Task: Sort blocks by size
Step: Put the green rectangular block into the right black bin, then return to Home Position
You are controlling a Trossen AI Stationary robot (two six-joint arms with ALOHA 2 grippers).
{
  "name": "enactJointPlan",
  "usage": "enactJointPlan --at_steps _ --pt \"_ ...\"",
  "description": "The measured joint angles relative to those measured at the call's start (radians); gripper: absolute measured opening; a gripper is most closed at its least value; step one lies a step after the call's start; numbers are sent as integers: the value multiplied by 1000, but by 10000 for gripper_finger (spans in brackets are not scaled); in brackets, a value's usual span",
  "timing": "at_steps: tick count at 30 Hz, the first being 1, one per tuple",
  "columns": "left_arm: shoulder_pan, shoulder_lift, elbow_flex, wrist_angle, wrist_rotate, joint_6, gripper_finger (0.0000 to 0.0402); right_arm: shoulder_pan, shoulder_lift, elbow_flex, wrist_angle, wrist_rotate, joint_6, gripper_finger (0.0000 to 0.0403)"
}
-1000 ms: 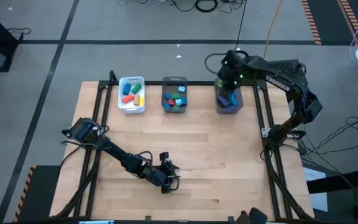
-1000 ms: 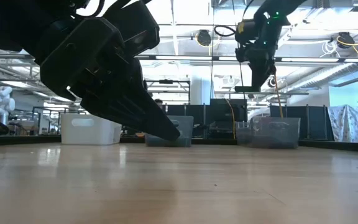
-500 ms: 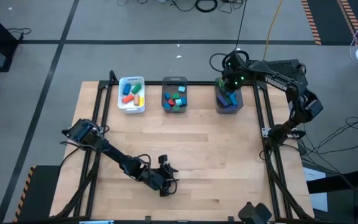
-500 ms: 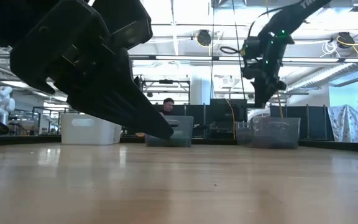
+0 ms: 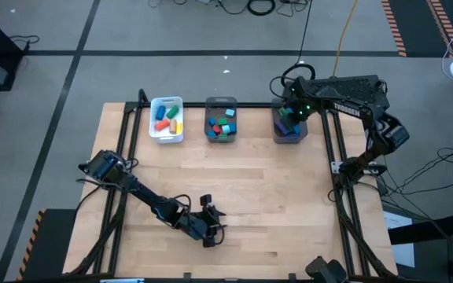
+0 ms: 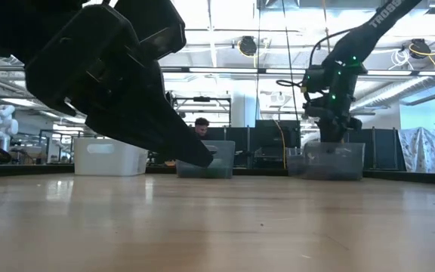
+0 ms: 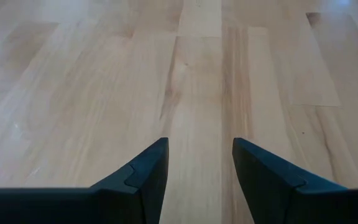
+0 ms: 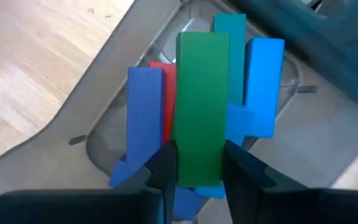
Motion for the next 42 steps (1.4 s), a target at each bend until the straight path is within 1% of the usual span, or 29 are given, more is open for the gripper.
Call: enactJointPlan --at_steps 5,9,13,17,20,22,24,26,30,33,38,42 --pt "0 0 0 0 -28 0 180 0 0 -48 55 -4 -5 109" --pt "0 0 0 0 -29 0 180 0 0 -62 68 -4 -4 125" --pt "0 0 0 0 -29 1 180 0 0 -62 71 -4 -7 128" --pt "0 0 0 -1 -30 1 180 0 0 -62 80 -4 -57 129" --pt "0 0 0 -1 -43 2 180 0 0 -62 89 -6 -55 129" --pt "0 0 0 0 -58 2 180 2 0 -62 90 -22 -35 129" --pt "0 0 0 0 -63 5 180 5 0 -62 106 -67 -28 129" --pt "0 0 0 0 -63 9 180 12 -7 -62 122 -88 -9 127" --pt "2 -8 -1 -6 -65 43 180 32 -68 -62 130 -87 -7 114" --pt "9 -33 -1 -8 -78 86 180 62 -142 -62 148 -82 -13 97" --pt "41 -130 -2 -51 -87 157 180 145 -300 -62 200 -85 -10 63" --pt "66 -224 -1 -86 -88 214 180 243 -400 -61 236 -94 7 39"
